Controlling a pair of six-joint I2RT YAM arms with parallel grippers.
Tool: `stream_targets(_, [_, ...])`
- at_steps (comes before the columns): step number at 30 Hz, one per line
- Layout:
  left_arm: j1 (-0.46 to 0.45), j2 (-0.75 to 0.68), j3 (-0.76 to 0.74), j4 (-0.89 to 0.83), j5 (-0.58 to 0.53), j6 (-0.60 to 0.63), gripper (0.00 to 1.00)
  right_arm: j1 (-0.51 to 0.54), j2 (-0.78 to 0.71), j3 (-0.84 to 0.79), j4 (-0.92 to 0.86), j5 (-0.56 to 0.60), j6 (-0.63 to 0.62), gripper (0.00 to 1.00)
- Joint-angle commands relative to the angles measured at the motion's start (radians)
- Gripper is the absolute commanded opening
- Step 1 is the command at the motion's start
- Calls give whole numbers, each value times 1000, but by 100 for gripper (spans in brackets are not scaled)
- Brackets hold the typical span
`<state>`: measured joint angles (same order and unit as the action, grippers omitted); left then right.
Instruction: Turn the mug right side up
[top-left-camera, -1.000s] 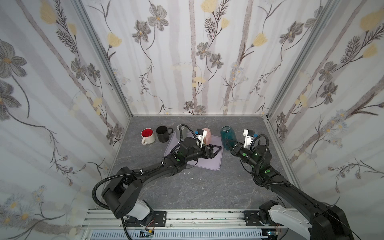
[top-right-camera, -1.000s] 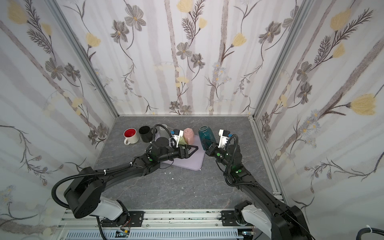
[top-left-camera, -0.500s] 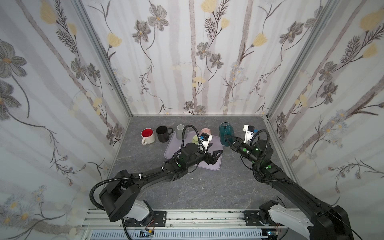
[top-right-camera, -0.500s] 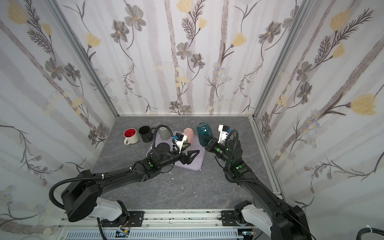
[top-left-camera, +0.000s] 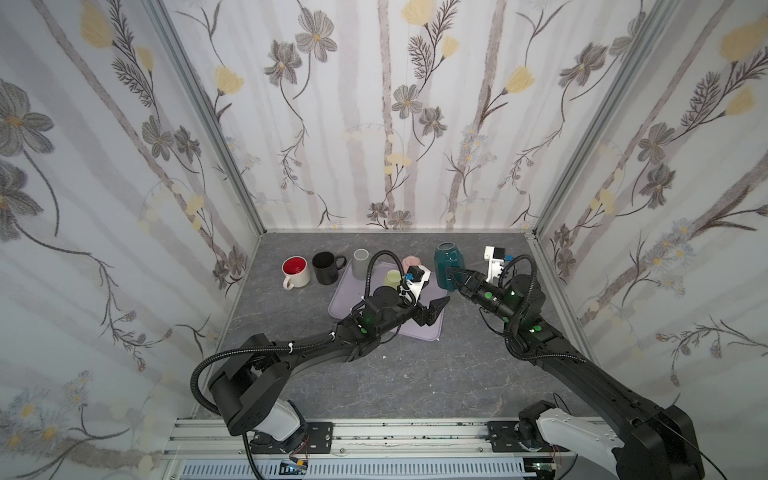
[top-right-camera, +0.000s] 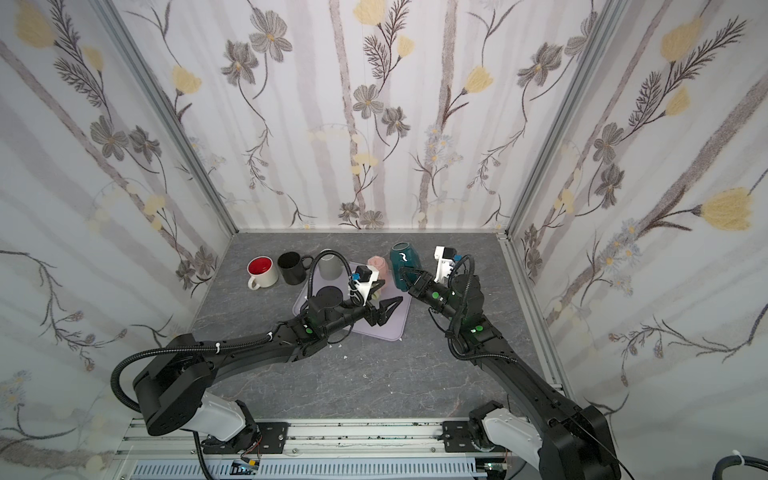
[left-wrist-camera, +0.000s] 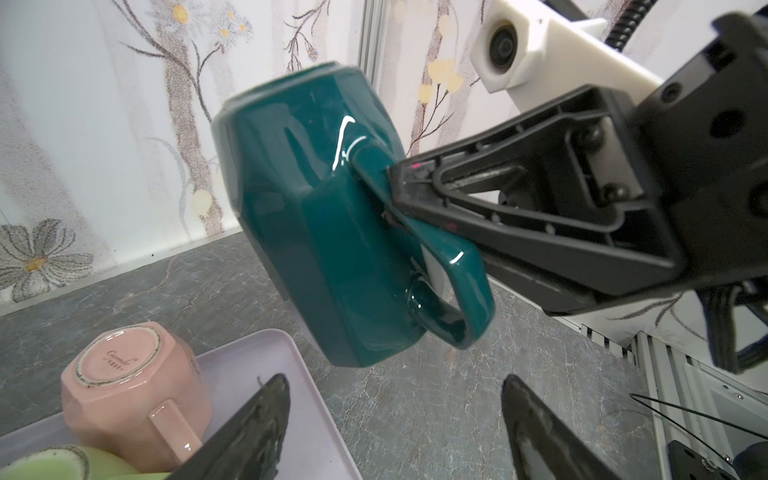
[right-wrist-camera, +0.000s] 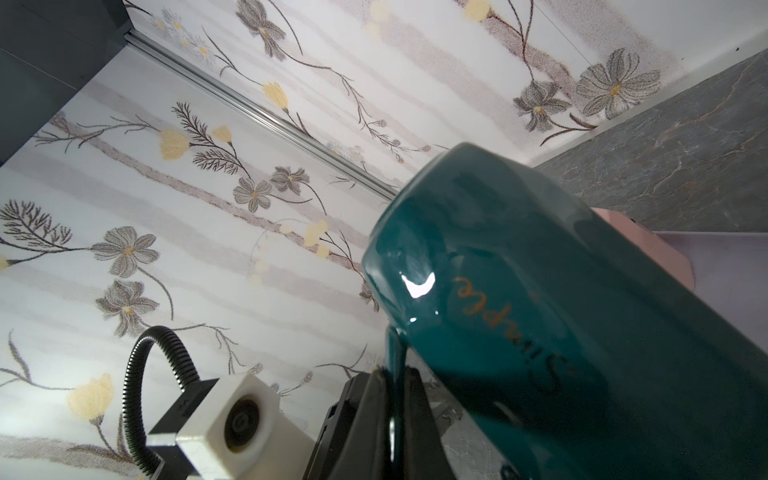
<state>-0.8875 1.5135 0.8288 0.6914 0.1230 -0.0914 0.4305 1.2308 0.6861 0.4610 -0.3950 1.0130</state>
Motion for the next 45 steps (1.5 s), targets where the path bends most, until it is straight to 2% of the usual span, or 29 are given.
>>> stream_targets(1, [-6, 19, 8, 56, -36, 75, 80, -1, 4, 22, 120, -21, 13, 1])
stream_targets(8, [-12, 65, 17, 111, -132, 143, 76, -1, 12, 51, 98, -23, 39, 1])
stream_targets(18, [-49, 112, 38, 277, -353, 257, 74, -2, 29, 49, 153, -65, 138, 2])
stream_targets(27, [-60, 144, 36, 340, -419, 283, 73, -8, 61, 41, 241, -107, 237, 2])
stream_targets(35, [-70, 180, 36, 408, -437, 377, 74, -16, 120, 48, 348, -162, 341, 1])
stream_targets(45, [-70, 230, 44, 457, -499, 457, 73, -19, 103, 94, 253, -144, 302, 1])
